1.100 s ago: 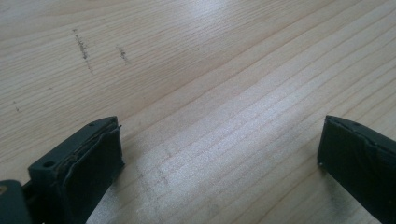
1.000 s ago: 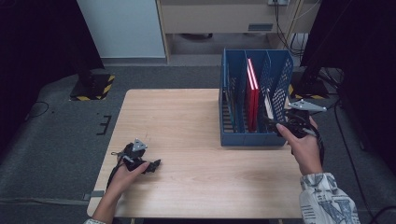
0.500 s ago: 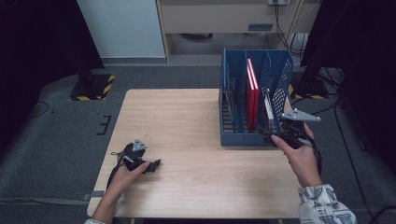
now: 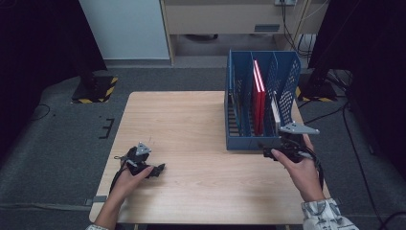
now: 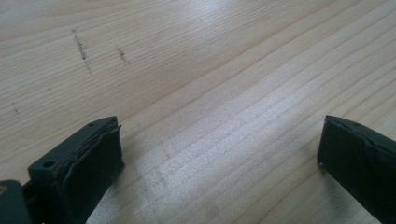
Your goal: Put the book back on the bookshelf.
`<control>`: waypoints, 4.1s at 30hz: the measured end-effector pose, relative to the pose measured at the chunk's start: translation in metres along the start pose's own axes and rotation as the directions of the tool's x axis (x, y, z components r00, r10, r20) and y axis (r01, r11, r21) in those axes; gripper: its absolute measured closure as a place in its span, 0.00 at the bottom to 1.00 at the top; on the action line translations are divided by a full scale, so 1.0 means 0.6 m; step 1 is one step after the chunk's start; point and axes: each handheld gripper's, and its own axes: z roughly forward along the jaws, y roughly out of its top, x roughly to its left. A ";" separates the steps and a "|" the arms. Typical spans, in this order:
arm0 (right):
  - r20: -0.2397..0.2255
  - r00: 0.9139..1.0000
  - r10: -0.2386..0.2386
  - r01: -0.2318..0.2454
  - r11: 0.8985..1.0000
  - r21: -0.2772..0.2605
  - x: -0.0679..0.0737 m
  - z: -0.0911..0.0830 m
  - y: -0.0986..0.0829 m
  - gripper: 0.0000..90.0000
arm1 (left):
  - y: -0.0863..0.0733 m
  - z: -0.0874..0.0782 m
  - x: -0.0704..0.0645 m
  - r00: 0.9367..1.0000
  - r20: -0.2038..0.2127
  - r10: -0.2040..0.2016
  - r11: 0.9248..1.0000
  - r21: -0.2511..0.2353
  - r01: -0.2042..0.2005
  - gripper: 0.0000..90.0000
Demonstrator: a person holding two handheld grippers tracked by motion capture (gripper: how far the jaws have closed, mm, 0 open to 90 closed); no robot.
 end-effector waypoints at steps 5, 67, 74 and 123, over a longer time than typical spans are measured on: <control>-0.021 0.999 -0.035 0.036 0.999 0.005 0.016 0.002 0.000 0.08 | 0.000 0.000 0.000 1.000 0.000 -0.002 1.000 0.000 0.002 0.00; -0.241 0.960 -0.144 0.153 0.988 0.019 0.194 0.131 0.007 0.07 | 0.000 0.000 -0.001 1.000 0.001 0.000 1.000 0.001 0.000 0.00; -0.248 0.959 -0.139 0.150 0.988 0.027 0.205 0.148 0.015 0.08 | -0.001 -0.001 -0.001 1.000 0.003 0.002 1.000 0.000 -0.002 0.00; -0.206 0.964 -0.166 0.208 0.957 0.201 0.260 0.271 -0.110 0.10 | 0.000 0.000 -0.001 1.000 0.004 0.003 1.000 0.001 -0.003 0.00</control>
